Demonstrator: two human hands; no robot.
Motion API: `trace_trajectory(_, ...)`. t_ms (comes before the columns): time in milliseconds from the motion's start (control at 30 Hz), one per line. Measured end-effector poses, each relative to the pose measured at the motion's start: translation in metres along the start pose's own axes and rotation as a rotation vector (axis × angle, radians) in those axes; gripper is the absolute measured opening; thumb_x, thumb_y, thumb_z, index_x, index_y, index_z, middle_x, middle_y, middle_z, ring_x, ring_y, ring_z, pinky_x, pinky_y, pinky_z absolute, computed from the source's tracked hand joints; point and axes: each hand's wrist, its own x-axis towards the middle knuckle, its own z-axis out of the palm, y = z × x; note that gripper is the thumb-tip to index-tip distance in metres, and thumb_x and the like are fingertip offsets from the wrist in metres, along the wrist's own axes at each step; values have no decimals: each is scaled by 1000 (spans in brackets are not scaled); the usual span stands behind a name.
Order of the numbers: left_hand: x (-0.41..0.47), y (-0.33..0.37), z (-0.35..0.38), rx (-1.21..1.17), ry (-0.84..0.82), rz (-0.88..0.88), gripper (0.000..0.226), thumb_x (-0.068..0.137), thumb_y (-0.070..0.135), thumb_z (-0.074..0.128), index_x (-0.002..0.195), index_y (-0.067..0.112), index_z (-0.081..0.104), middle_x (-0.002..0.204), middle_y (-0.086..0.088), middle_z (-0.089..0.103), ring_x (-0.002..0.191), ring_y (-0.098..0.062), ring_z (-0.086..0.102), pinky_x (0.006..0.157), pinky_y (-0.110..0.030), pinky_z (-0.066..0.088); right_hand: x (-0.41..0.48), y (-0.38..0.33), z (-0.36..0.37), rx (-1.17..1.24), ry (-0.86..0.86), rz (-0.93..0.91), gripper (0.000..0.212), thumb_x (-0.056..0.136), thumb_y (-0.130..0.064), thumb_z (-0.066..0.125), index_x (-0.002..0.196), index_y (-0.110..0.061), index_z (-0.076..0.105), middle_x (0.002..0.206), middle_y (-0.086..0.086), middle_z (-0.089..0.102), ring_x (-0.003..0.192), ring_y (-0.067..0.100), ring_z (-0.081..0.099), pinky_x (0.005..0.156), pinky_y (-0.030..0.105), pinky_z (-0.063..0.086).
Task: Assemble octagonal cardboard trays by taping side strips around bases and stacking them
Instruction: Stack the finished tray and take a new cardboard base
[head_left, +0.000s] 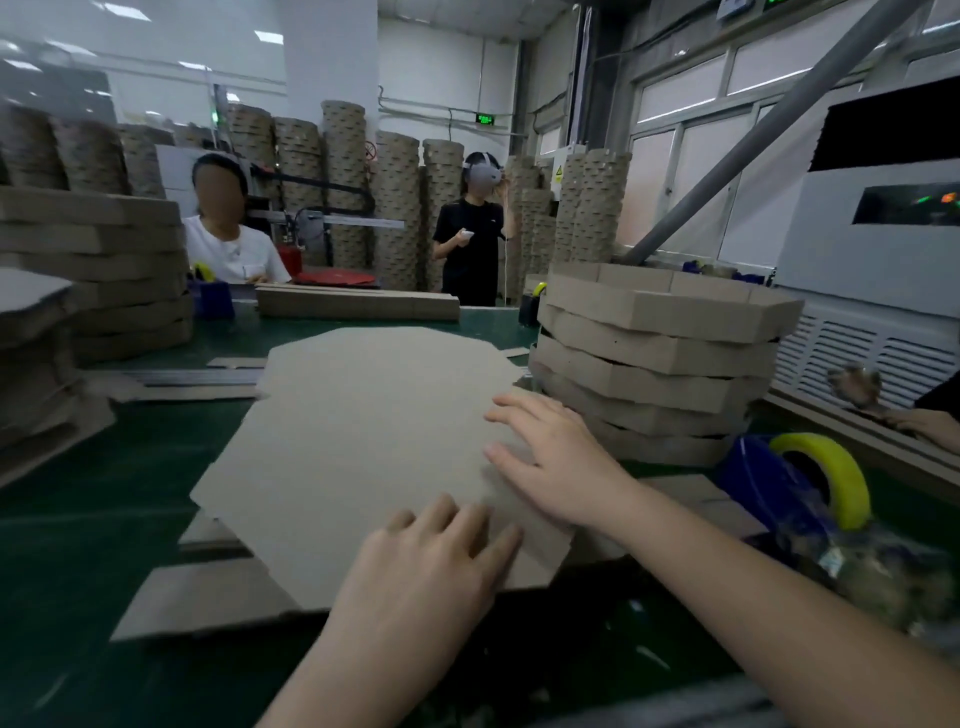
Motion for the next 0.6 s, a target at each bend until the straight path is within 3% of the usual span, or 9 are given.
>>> trace_trajectory(100, -34, 39, -21, 34, 75, 46, 33, 83, 19, 45, 97, 23, 74, 87, 0, 70, 67, -21, 65, 46, -28, 48, -37, -24, 3, 41, -49, 16, 46, 98, -40, 48, 140, -23, 47, 153, -5, 36, 141, 12, 27, 114, 27, 14)
trace_trajectory(200, -70, 72, -33, -13, 145, 68, 46, 100, 13, 32, 92, 22, 77, 92, -2, 73, 69, -19, 67, 48, -25, 48, -81, -44, 11, 45, -112, 15, 51, 99, -42, 46, 145, -24, 39, 157, -6, 28, 144, 12, 22, 115, 26, 9)
trace_trajectory(300, -106, 107, -35, -48, 102, 104, 38, 98, 17, 40, 91, 27, 76, 98, 1, 73, 74, -15, 68, 53, -21, 48, -127, -57, 24, 32, -142, 9, 55, 99, -49, 39, 149, -28, 31, 160, -11, 18, 146, 6, 12, 116, 28, 5)
trace_trajectory(433, -145, 149, -20, -163, -8, 31, 25, 89, 27, 52, 82, 34, 75, 84, 15, 71, 66, -3, 64, 58, -20, 50, -182, -64, 46, 36, -183, 32, 64, 93, -57, 23, 151, -31, 26, 161, -17, 5, 147, 2, 4, 118, 32, -1)
trace_trajectory(533, -158, 150, -13, -165, 30, 65, 31, 93, 26, 46, 89, 38, 74, 94, 16, 72, 78, -4, 68, 71, -21, 56, -205, -67, 61, 6, -159, 46, 63, 95, -56, 19, 153, -31, 22, 158, -21, -4, 146, -2, -6, 120, 34, -5)
trace_trajectory(600, -158, 137, -16, -218, 56, 30, 35, 98, 35, 42, 90, 36, 76, 102, 10, 72, 89, -11, 69, 79, -27, 55, -211, -70, 64, -23, -113, 49, 64, 95, -55, 16, 153, -29, 24, 160, -18, 0, 146, -1, -8, 120, 36, -3)
